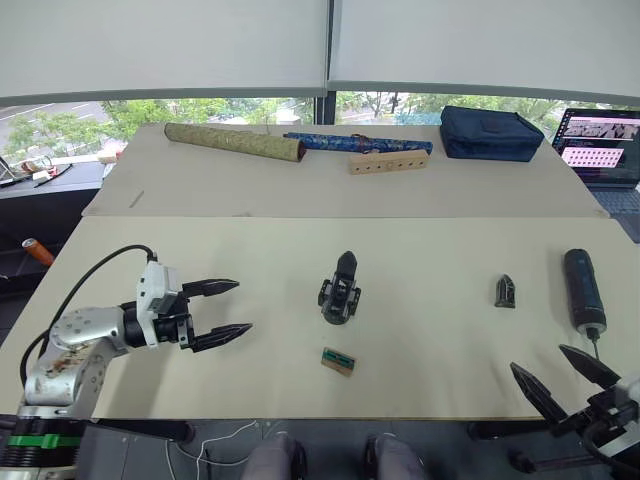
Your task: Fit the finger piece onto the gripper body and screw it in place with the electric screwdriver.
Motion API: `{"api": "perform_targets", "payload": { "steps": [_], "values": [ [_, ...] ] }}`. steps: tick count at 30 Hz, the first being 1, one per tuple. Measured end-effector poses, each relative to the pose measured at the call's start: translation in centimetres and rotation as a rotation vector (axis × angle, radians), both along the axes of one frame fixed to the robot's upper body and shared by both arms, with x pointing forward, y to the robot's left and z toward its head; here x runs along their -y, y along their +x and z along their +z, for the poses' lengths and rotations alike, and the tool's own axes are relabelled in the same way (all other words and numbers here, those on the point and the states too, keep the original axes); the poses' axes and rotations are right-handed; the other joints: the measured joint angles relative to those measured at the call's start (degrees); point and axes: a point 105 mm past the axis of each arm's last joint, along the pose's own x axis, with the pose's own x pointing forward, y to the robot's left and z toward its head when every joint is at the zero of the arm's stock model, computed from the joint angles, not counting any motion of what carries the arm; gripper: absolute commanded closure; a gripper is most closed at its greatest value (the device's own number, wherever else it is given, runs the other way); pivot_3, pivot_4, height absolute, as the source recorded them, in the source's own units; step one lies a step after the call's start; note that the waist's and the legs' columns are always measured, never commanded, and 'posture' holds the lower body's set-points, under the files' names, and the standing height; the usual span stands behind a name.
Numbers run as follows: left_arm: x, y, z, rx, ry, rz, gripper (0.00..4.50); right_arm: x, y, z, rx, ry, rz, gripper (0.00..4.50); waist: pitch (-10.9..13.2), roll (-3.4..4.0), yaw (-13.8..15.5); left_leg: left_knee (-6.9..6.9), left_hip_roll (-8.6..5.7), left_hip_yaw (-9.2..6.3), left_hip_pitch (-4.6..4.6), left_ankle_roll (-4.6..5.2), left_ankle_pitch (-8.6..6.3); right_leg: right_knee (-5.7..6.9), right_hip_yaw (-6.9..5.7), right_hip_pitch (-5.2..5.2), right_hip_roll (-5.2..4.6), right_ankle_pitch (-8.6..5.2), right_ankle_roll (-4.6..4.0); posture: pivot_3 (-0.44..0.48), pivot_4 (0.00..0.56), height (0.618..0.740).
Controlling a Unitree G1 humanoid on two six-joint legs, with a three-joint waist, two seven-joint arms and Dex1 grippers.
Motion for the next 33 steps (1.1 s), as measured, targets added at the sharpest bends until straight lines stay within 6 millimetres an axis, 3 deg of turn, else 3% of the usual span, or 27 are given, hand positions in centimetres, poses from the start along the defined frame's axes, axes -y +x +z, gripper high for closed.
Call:
{"api": "perform_targets", "payload": {
  "steps": [3,8,13,18,26,33],
  "values": [
    [0.5,0.5,1.6,0.014,-0.039,0.002,0.02,-0.5,2.5,2.1,0.035,0.024,0.014,0.0,0.0,-0.06,-0.5,0.03,-0.02,0.07,0.01,0.29,0.2,0.01,0.1,0.0,0.03,0.02,-0.01,0.0,0.15,0.74],
    [2.4,-0.2,3.8,0.032,-0.086,-0.063,0.02,0.4,8.1,4.6,-0.076,0.042,-0.076,0.0,0.1,-0.13,-0.8,0.01,-0.05,0.09,-0.21,0.33,0.29,0.15,0.14,-0.09,0.1,0.03,-0.05,0.0,0.15,0.74],
    [3.3,-0.2,4.9,0.082,-0.094,-0.06,0.02,0.9,12.3,2.9,-0.368,0.045,-0.169,0.0,0.1,-0.15,-0.3,0.02,-0.08,0.04,-0.53,0.27,0.41,0.05,-0.01,-0.24,0.27,0.02,-0.06,0.0,0.15,0.74],
    [4.2,-0.4,5.8,0.106,-0.124,-0.051,0.02,0.4,15.1,1.9,-0.45,0.075,-0.219,0.0,0.1,-0.17,-0.3,0.13,-0.15,0.06,-0.7,0.38,0.46,-0.08,-0.01,-0.22,0.25,0.08,0.06,0.0,0.15,0.74],
    [4.6,-1.6,5.9,0.093,-0.112,-0.061,0.02,1.4,16.2,-0.1,-0.519,0.06,-0.352,0.0,0.1,-0.17,-0.4,0.14,-0.15,0.08,-0.69,0.31,0.53,-0.02,-0.04,-0.23,0.25,0.06,0.13,0.0,0.15,0.74],
    [4.4,-1.8,5.8,0.076,-0.101,-0.063,0.02,1.6,16.1,-0.3,-0.546,0.093,-0.401,0.0,0.1,-0.16,-0.5,0.13,-0.11,0.06,-0.63,0.23,0.58,0.02,-0.03,-0.2,0.32,0.06,0.13,0.0,0.15,0.74]
  ]
}}
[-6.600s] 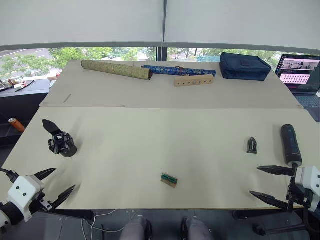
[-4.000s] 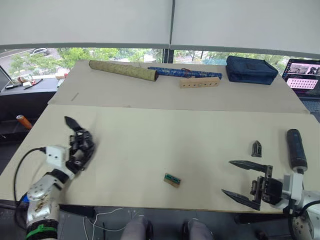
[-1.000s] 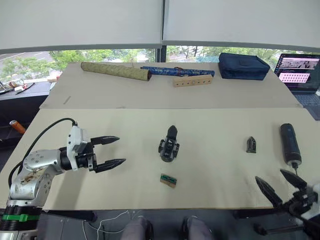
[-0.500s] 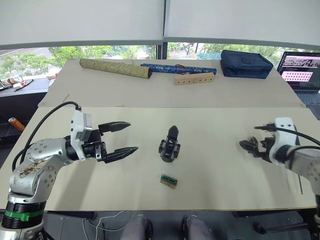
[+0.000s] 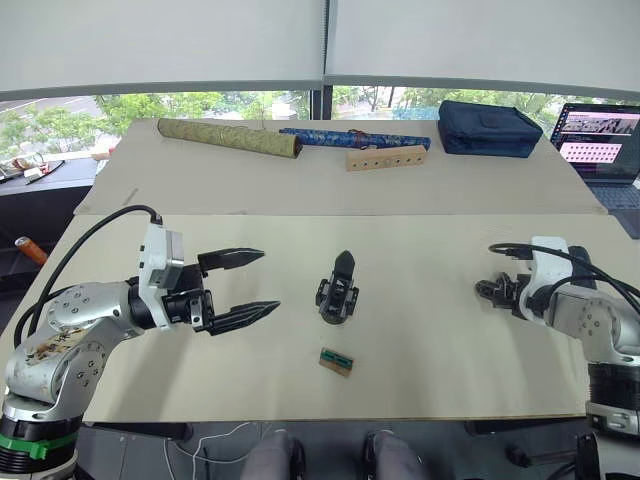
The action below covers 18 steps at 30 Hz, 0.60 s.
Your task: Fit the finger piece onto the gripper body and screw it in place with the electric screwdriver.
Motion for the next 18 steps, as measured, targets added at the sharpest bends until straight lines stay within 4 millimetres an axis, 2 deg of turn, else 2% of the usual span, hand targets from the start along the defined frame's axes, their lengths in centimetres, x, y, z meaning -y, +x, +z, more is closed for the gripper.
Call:
{"api": "perform_targets", "payload": {
  "steps": [7,11,17,18],
  "values": [
    [-0.1,-0.1,-0.1,-0.005,0.002,0.003,0.02,-0.2,-1.3,-0.1,-0.032,0.053,-0.045,0.0,0.0,0.0,0.2,-0.01,0.02,-0.04,-0.02,-0.02,0.01,-0.03,-0.02,0.01,0.06,0.0,0.0,0.0,0.15,0.74],
    [-0.4,0.0,0.3,0.008,-0.006,0.019,0.0,-0.1,-2.0,-0.3,-0.038,0.045,-0.054,1.12,0.0,-0.02,0.1,-0.01,0.03,-0.04,0.0,-0.06,0.03,-0.04,0.0,0.04,0.12,0.0,0.0,0.0,0.15,0.74],
    [-0.4,-0.1,0.2,0.007,-0.005,0.016,0.0,0.2,-1.7,-0.5,-0.012,0.019,-0.04,3.26,0.0,-0.06,-0.3,0.0,0.05,-0.03,0.1,-0.11,0.06,-0.01,0.1,0.09,0.22,0.01,-0.03,0.0,0.15,0.74],
    [-0.4,-0.1,0.2,0.007,-0.005,0.016,0.0,0.1,-1.6,-0.5,-0.007,0.016,-0.028,3.42,0.0,-0.06,-0.4,-0.01,0.06,-0.02,0.12,-0.12,0.06,0.0,0.11,0.09,0.23,0.01,-0.03,0.0,0.15,0.74]
  ]
}}
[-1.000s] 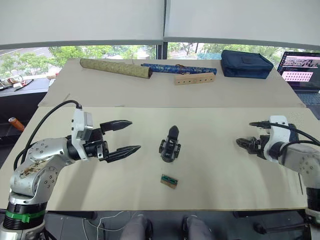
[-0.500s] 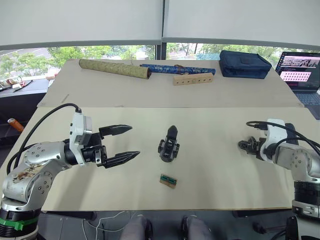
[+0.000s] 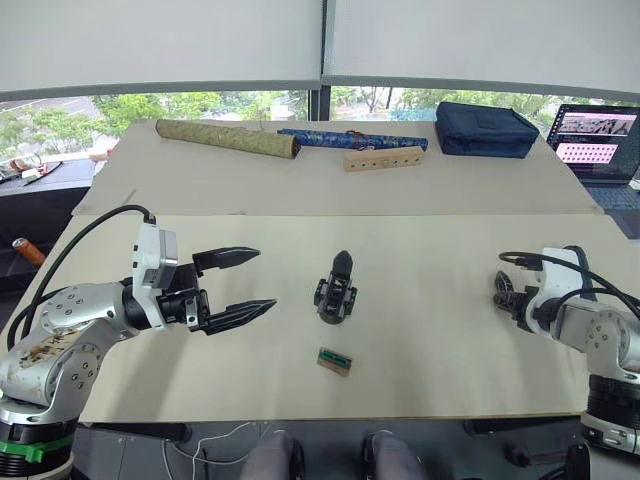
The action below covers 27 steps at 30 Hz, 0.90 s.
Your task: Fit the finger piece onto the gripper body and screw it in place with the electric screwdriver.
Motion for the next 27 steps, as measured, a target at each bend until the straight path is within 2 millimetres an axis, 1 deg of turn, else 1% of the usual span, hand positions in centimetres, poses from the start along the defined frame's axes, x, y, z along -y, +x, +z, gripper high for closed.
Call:
{"api": "perform_targets", "payload": {
  "steps": [4,8,10,11,13,15,17,18,19,21,22,23,25,27],
  "values": [
    [0.0,0.0,0.0,0.0,0.001,0.001,0.0,-0.2,0.1,-0.1,0.018,-0.023,0.056,3.41,0.0,0.0,-0.3,-0.02,0.02,0.0,0.02,-0.01,0.0,0.0,0.02,-0.01,0.04,0.0,-0.01,0.0,0.15,0.74],
    [-0.1,0.2,0.1,0.001,-0.013,0.015,0.0,-0.5,0.1,0.1,0.054,-0.083,0.139,3.41,0.0,0.0,-0.3,-0.03,0.04,0.0,0.0,-0.01,0.01,-0.01,0.05,-0.03,0.05,0.0,0.0,0.0,0.15,0.74],
    [-0.1,0.6,0.6,0.0,-0.079,0.043,0.0,-1.3,0.5,0.7,0.136,-0.129,0.231,3.41,0.0,0.02,-0.4,-0.03,0.03,-0.01,-0.05,-0.01,0.01,0.0,0.09,-0.09,0.04,0.0,0.0,0.0,0.15,0.74],
    [-0.1,0.9,1.0,-0.003,-0.117,0.062,0.0,-2.1,0.9,1.5,0.2,-0.152,0.29,3.41,0.0,0.02,-0.4,-0.02,0.03,-0.01,-0.05,-0.02,0.01,0.01,0.1,-0.1,0.04,0.0,0.0,0.0,0.15,0.74],
    [0.0,1.6,2.5,-0.005,-0.227,0.106,0.0,-3.9,1.5,4.0,0.362,-0.225,0.409,3.41,0.0,0.02,-0.5,-0.02,0.05,-0.04,-0.03,-0.04,0.03,0.04,0.1,-0.08,0.04,0.0,0.0,0.0,0.15,0.74],
    [0.0,2.4,3.8,-0.038,-0.351,0.145,0.0,-5.8,1.7,6.9,0.536,-0.326,0.516,3.41,0.0,0.01,-0.5,-0.02,0.07,-0.1,-0.01,-0.04,0.03,0.03,0.11,-0.05,0.03,0.0,0.0,0.0,0.15,0.74],
    [0.3,2.8,4.6,-0.068,-0.448,0.166,0.0,-7.8,1.6,8.7,0.659,-0.369,0.578,3.41,0.0,0.0,-0.5,-0.02,0.07,-0.11,0.01,-0.05,0.03,0.04,0.11,-0.01,0.03,0.0,0.01,0.0,0.15,0.74],
    [0.6,3.3,5.0,-0.087,-0.518,0.186,0.0,-9.7,1.5,9.9,0.747,-0.383,0.633,3.41,0.0,0.0,-0.5,-0.01,0.06,-0.12,0.01,-0.06,0.04,0.03,0.11,0.0,0.03,0.0,0.0,0.0,0.15,0.74],
    [0.9,3.6,5.1,-0.103,-0.562,0.206,0.0,-11.2,1.2,10.6,0.799,-0.386,0.68,3.41,0.0,0.0,-0.5,0.0,0.05,-0.12,0.02,-0.06,0.04,0.05,0.11,0.01,0.03,0.01,0.0,0.0,0.15,0.74],
    [1.6,4.6,5.3,-0.162,-0.692,0.253,0.0,-15.2,0.7,12.5,0.943,-0.357,0.78,3.41,0.0,-0.02,-0.5,0.01,0.04,-0.14,0.03,-0.11,0.07,0.06,0.11,0.02,0.03,0.02,-0.02,0.0,0.15,0.74],
    [2.1,4.7,5.2,-0.183,-0.709,0.25,0.0,-16.1,0.5,13.0,0.976,-0.352,0.802,3.41,0.1,-0.03,-0.5,0.01,0.03,-0.15,0.03,-0.11,0.08,0.08,0.1,0.02,0.03,0.02,-0.03,0.0,0.15,0.74],
    [2.6,5.0,5.2,-0.222,-0.746,0.254,0.0,-17.5,0.2,13.7,1.024,-0.369,0.845,3.41,0.1,-0.04,-0.4,0.01,0.02,-0.17,0.04,-0.12,0.08,0.08,0.1,0.02,0.03,0.02,-0.03,0.0,0.15,0.74],
    [3.3,5.2,5.6,-0.28,-0.808,0.249,0.0,-19.5,-0.3,14.5,1.088,-0.38,0.903,3.41,0.1,-0.06,-0.1,0.03,0.02,-0.21,0.02,-0.12,0.08,0.06,0.09,0.03,0.05,0.02,-0.03,0.0,0.15,0.74],
    [4.5,5.4,6.4,-0.328,-0.855,0.222,0.0,-21.5,-0.7,14.7,1.124,-0.352,0.949,3.41,0.1,-0.09,0.2,0.05,-0.01,-0.22,0.01,-0.12,0.09,0.06,0.08,0.04,0.05,0.02,-0.03,0.0,0.15,0.74]
  ]
}}
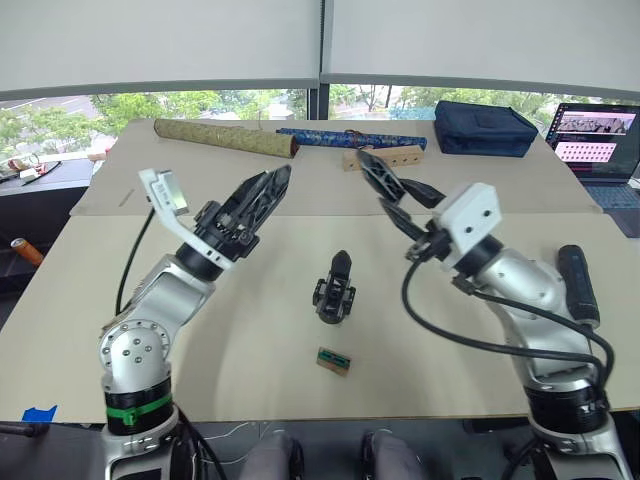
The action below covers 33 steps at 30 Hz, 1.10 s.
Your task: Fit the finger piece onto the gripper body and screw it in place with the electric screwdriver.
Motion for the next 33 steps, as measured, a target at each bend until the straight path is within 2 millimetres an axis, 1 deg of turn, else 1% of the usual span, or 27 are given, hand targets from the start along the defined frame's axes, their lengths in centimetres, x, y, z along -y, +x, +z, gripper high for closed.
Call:
{"api": "perform_targets", "payload": {
  "steps": [2,5,10,14,17,19,21,25,31,33],
  "values": [
    [0.9,0.0,0.7,-0.004,-0.017,-0.023,0.0,-1.4,-0.2,0.2,0.007,0.018,0.035,3.41,0.0,0.0,0.0,0.0,-0.05,0.01,0.0,0.01,0.01,0.0,0.01,0.0,0.0,0.0,0.0,0.0,0.15,0.74],
    [1.4,0.2,1.2,-0.002,-0.025,-0.032,0.0,-2.5,-0.3,0.7,0.027,0.022,0.064,3.41,0.0,0.0,0.0,-0.01,-0.09,0.03,0.02,-0.01,0.02,-0.02,-0.01,0.04,0.08,0.0,-0.01,0.0,0.15,0.74],
    [2.5,0.2,0.8,-0.026,-0.035,-0.069,0.0,-3.0,-0.1,0.1,0.009,0.001,0.077,3.41,0.0,0.0,0.0,-0.02,-0.04,0.0,0.01,-0.08,0.06,-0.05,0.01,0.05,0.21,0.01,-0.02,0.0,0.15,0.74],
    [2.9,0.2,0.8,-0.033,-0.068,-0.07,0.0,-3.0,-0.2,-0.2,0.004,-0.015,0.079,3.41,0.0,0.0,0.0,-0.02,0.0,0.0,0.02,-0.13,0.09,-0.05,0.02,0.05,0.26,0.01,-0.03,0.0,0.15,0.74],
    [3.1,0.3,0.3,-0.057,-0.092,-0.067,0.83,-3.0,-0.2,-0.3,0.001,-0.017,0.078,3.41,0.0,0.0,0.0,-0.02,0.0,0.0,0.03,-0.13,0.1,-0.04,0.03,0.05,0.26,0.01,-0.04,0.0,0.15,0.74],
    [3.0,0.5,0.1,-0.071,-0.11,-0.055,1.7,-3.0,-0.2,-0.4,-0.001,-0.016,0.077,3.41,0.0,0.0,0.0,-0.02,0.0,0.0,0.03,-0.14,0.1,-0.04,0.03,0.05,0.26,0.01,-0.04,0.0,0.15,0.74],
    [2.9,0.6,0.0,-0.079,-0.113,-0.043,2.75,-2.9,-0.2,-0.5,-0.005,-0.015,0.075,3.41,0.0,0.0,0.0,-0.02,0.0,-0.01,0.02,-0.13,0.1,-0.04,0.04,0.04,0.26,0.01,-0.04,0.0,0.15,0.74],
    [2.9,0.6,-0.2,-0.09,-0.108,-0.035,4.46,-3.0,-0.2,-0.4,0.001,-0.012,0.077,3.41,0.0,0.0,0.0,-0.02,0.0,-0.01,0.02,-0.13,0.1,-0.04,0.04,0.04,0.27,0.01,-0.05,0.0,0.15,0.74],
    [2.9,0.6,-0.3,-0.101,-0.119,-0.053,4.5,-3.1,-0.3,-0.4,-0.002,-0.009,0.088,3.41,0.0,0.0,0.0,-0.02,0.0,-0.03,0.01,-0.13,0.1,-0.05,0.04,0.04,0.27,0.01,-0.05,0.0,0.15,0.74],
    [2.9,0.6,-0.2,-0.107,-0.134,-0.063,4.5,-3.0,-0.5,-0.3,-0.003,-0.003,0.096,2.37,0.0,0.0,0.0,-0.02,0.0,-0.03,0.01,-0.13,0.1,-0.05,0.04,0.04,0.27,0.01,-0.05,0.0,0.15,0.74]
  ]
}}
